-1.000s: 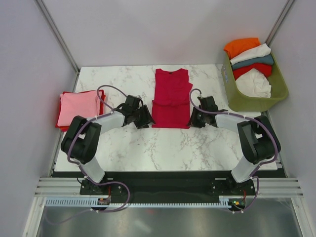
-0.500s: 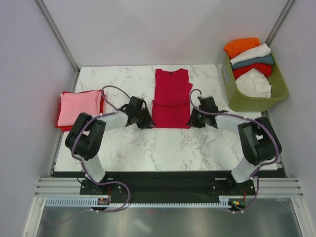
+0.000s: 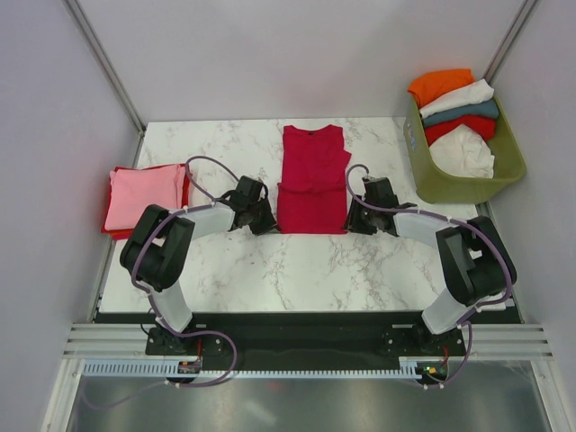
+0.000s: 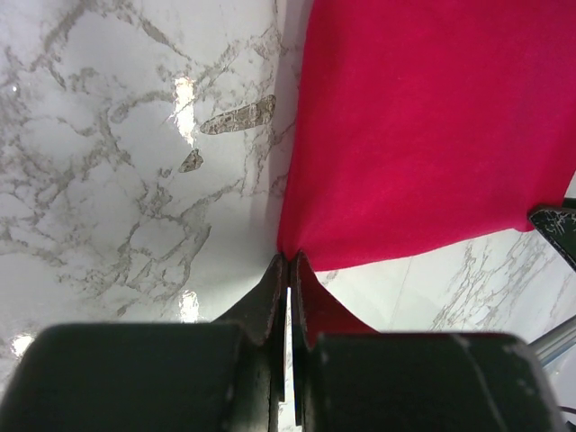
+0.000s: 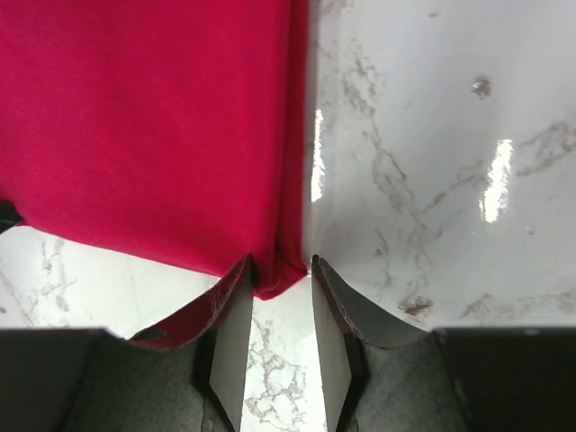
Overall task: Fold and stack the t-shirts
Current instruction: Fold the tshirt
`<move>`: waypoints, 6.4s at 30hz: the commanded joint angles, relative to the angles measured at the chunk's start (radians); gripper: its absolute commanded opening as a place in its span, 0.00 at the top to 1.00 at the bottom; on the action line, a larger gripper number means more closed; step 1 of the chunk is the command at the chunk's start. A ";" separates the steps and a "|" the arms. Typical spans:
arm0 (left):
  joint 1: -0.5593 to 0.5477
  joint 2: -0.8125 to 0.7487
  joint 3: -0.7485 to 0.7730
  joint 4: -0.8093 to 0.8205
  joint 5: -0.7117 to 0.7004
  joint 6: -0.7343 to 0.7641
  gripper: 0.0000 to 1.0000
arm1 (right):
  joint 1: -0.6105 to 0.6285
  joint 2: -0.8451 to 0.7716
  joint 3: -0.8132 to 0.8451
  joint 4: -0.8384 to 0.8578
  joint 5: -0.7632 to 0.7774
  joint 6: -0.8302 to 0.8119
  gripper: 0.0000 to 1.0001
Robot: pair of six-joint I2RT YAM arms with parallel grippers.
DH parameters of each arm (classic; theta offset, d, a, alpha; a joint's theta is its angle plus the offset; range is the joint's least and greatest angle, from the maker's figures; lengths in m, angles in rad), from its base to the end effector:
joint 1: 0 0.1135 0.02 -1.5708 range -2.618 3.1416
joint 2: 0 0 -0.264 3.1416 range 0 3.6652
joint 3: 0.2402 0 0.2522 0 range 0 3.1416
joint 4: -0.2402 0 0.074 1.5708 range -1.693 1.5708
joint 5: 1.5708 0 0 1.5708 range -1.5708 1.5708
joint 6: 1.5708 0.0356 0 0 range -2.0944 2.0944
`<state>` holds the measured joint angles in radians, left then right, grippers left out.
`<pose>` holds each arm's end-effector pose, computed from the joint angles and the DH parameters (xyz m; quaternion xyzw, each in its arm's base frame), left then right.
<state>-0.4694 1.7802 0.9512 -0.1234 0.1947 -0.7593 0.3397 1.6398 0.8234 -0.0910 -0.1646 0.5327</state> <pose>0.3070 -0.1635 0.1429 -0.1077 0.9424 -0.2502 0.1941 0.2968 0.1111 0.1535 0.0642 0.9405 0.2076 0.2613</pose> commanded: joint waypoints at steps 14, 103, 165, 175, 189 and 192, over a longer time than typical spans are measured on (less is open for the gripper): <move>-0.011 0.012 0.008 -0.025 -0.057 0.026 0.98 | 0.001 0.011 -0.035 -0.032 0.010 -0.013 0.61; 0.198 0.660 1.267 -0.363 0.247 0.080 0.22 | -0.191 0.525 0.921 -0.199 -0.038 0.021 0.18; 0.353 0.717 1.003 -0.909 -1.039 0.433 0.65 | -0.211 0.377 0.514 0.112 -0.056 0.016 0.43; 0.313 0.627 0.979 -0.894 -1.003 0.402 0.98 | -0.214 0.371 0.497 0.131 -0.072 0.027 0.43; 0.074 0.513 1.034 -0.851 -0.809 0.324 0.95 | -0.219 0.388 0.497 0.132 -0.088 0.036 0.35; 0.071 0.507 1.055 -0.846 -0.730 0.311 0.84 | -0.222 0.388 0.496 0.132 -0.099 0.038 0.26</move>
<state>-0.4118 2.3589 1.9484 -1.0119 -0.6399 -0.3859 0.1257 2.0617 1.3224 0.0078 -0.2394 0.5671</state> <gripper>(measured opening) 0.141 0.720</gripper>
